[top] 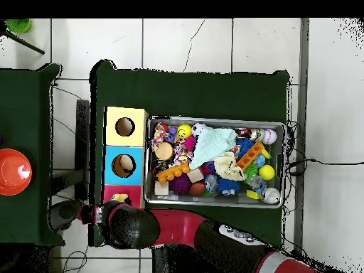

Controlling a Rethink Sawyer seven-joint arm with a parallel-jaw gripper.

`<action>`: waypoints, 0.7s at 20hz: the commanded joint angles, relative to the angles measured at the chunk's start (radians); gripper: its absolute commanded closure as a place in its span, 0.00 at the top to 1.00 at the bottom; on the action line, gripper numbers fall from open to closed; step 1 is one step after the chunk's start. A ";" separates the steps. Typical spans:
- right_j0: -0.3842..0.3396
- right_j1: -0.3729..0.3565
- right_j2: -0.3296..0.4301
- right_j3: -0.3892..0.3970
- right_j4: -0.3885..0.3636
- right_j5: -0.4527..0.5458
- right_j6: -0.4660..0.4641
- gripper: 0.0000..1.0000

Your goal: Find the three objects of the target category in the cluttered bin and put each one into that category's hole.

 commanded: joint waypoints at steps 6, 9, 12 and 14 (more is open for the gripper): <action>-0.023 0.023 0.007 -0.131 0.005 -0.018 0.169 0.00; 0.004 0.022 -0.039 -0.144 -0.003 -0.031 0.156 0.00; 0.011 0.035 -0.058 -0.151 -0.017 -0.053 0.148 0.00; 0.010 0.044 -0.061 -0.155 -0.026 -0.067 0.144 0.00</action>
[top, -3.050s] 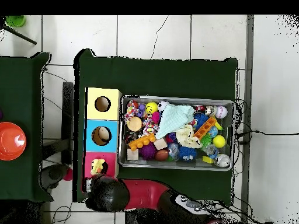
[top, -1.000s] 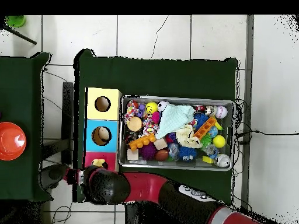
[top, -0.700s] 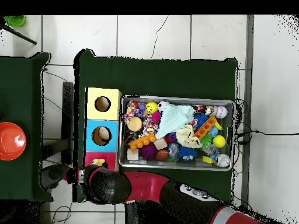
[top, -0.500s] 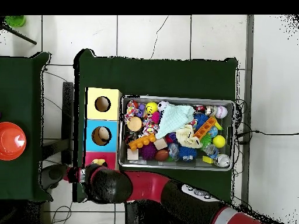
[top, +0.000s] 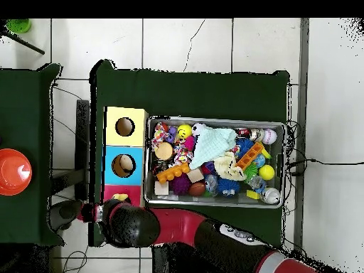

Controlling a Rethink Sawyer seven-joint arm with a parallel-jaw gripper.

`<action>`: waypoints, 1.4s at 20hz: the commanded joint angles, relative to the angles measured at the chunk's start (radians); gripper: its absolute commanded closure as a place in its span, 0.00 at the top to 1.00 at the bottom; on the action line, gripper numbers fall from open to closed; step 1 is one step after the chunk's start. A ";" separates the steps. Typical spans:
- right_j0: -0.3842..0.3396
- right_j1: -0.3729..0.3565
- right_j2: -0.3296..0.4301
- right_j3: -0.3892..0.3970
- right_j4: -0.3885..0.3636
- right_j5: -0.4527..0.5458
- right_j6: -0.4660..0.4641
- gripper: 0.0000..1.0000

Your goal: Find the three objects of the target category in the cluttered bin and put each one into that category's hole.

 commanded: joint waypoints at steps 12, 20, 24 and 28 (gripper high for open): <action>0.007 0.068 -0.080 -0.176 -0.086 -0.132 0.136 0.00; 0.024 0.063 -0.125 -0.195 -0.115 -0.119 0.119 0.00; 0.045 0.049 -0.163 -0.208 -0.130 -0.074 0.093 0.00; 0.064 0.039 -0.197 -0.221 -0.150 -0.032 0.068 0.00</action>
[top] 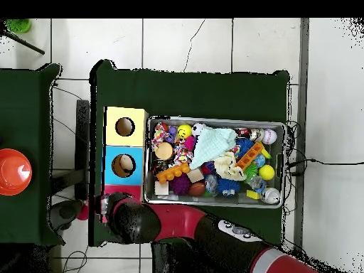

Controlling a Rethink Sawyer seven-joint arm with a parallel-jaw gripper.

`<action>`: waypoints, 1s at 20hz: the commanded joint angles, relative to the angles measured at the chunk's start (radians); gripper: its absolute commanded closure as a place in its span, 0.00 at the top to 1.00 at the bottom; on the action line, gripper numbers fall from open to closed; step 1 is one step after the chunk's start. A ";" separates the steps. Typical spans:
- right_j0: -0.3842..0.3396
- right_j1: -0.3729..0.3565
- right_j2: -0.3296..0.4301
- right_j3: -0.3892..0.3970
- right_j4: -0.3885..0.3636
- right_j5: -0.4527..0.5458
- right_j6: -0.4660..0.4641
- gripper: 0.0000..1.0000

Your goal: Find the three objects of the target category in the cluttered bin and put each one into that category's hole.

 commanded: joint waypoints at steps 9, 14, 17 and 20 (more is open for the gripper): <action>0.021 0.012 -0.114 -0.174 -0.076 0.070 0.060 0.00; 0.027 0.011 -0.124 -0.180 -0.097 0.087 0.056 0.00; 0.026 0.017 -0.128 -0.182 -0.100 0.083 0.064 0.00; 0.025 0.018 -0.128 -0.185 -0.103 0.092 0.064 0.00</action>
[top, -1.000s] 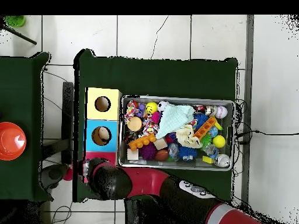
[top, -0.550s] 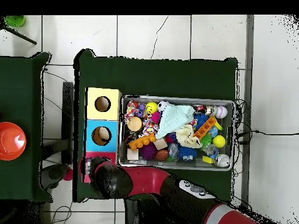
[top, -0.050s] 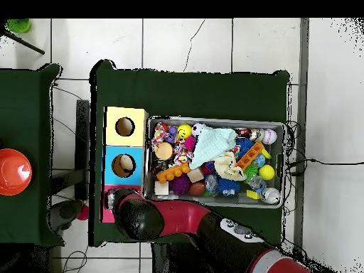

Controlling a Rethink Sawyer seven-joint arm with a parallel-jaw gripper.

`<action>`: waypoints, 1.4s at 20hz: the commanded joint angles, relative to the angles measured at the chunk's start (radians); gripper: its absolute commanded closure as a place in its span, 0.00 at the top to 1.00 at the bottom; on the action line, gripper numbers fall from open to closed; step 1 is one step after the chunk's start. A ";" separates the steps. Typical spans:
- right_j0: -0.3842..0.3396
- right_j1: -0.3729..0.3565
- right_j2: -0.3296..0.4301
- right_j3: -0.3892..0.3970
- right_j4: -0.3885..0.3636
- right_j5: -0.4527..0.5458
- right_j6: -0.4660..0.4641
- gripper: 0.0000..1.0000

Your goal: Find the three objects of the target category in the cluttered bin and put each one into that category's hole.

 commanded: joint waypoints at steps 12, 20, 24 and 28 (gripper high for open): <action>-0.020 -0.003 -0.011 -0.096 0.009 0.099 0.128 0.00; -0.052 -0.044 0.057 -0.067 0.029 0.085 0.164 0.00; -0.075 -0.054 0.096 -0.052 0.026 0.060 0.178 0.00; -0.090 -0.068 0.127 -0.037 0.032 0.053 0.193 0.00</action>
